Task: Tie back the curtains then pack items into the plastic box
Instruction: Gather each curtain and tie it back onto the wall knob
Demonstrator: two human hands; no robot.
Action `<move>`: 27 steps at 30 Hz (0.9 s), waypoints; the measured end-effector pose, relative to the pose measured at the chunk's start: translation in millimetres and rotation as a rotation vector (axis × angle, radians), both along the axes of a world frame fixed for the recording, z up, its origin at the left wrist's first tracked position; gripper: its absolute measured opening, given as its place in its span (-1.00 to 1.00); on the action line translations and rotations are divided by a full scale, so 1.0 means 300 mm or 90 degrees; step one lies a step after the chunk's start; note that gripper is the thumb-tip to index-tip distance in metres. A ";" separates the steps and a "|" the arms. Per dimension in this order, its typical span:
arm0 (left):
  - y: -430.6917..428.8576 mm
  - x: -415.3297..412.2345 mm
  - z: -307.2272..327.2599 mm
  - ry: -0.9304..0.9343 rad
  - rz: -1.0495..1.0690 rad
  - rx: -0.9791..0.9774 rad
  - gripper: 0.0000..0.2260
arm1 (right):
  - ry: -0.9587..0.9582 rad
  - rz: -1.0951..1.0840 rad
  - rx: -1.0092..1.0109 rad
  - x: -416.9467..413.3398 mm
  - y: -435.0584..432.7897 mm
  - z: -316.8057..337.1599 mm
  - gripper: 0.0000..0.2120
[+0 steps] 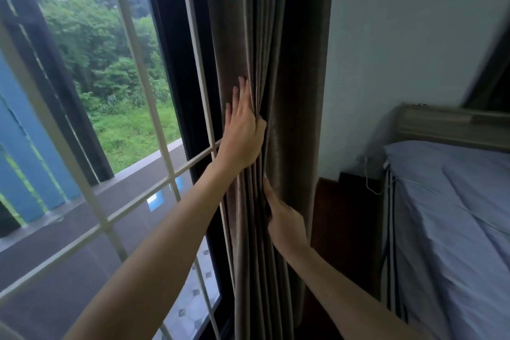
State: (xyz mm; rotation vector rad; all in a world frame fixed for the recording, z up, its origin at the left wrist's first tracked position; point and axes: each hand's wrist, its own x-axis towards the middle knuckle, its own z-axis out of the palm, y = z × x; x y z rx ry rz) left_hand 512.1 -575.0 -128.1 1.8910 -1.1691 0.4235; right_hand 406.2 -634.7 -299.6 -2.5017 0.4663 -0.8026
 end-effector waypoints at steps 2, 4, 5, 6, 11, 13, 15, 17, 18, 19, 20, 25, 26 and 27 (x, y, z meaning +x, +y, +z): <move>-0.016 -0.012 -0.002 0.019 0.005 -0.029 -0.37 | -0.007 0.009 -0.004 -0.010 0.013 0.012 -0.17; -0.033 -0.027 -0.007 0.036 0.003 -0.058 -0.36 | -0.009 0.013 -0.007 -0.013 0.017 0.008 -0.19; -0.041 -0.034 -0.011 0.036 0.001 -0.069 -0.36 | -0.011 0.010 -0.004 -0.011 0.017 0.000 -0.20; -0.049 -0.039 -0.015 0.028 0.004 -0.077 -0.36 | -0.017 0.014 -0.006 -0.008 0.016 -0.010 -0.20; -0.078 -0.009 -0.034 -0.041 0.082 -0.058 -0.28 | -0.019 0.163 0.041 0.012 -0.053 -0.025 -0.28; -0.083 0.012 -0.034 -0.039 0.080 -0.038 -0.29 | -0.120 0.164 0.023 0.013 -0.127 0.036 -0.45; -0.092 0.030 -0.029 -0.034 0.066 -0.020 -0.29 | -0.272 0.082 -0.040 0.047 -0.230 0.129 -0.53; -0.088 0.038 -0.025 -0.030 0.056 0.002 -0.29 | -0.364 -0.001 -0.041 0.092 -0.325 0.262 -0.49; -0.091 0.042 -0.022 -0.028 0.053 0.009 -0.29 | -0.381 -0.035 -0.022 0.123 -0.377 0.328 -0.43; -0.092 0.043 -0.018 -0.024 0.052 0.012 -0.29 | -0.382 -0.058 0.008 0.149 -0.421 0.390 -0.35; -0.094 0.044 -0.014 -0.023 0.051 0.011 -0.29 | -0.377 -0.065 0.045 0.174 -0.462 0.439 -0.28; -0.100 0.041 0.003 -0.017 0.049 0.018 -0.29 | -0.275 -0.003 0.098 0.216 -0.516 0.433 -0.35; -0.098 0.040 0.004 -0.014 0.054 0.028 -0.30 | -0.242 0.003 0.084 0.220 -0.511 0.387 -0.36; -0.096 0.039 0.006 -0.012 0.057 0.035 -0.31 | -0.213 0.011 0.065 0.219 -0.498 0.336 -0.37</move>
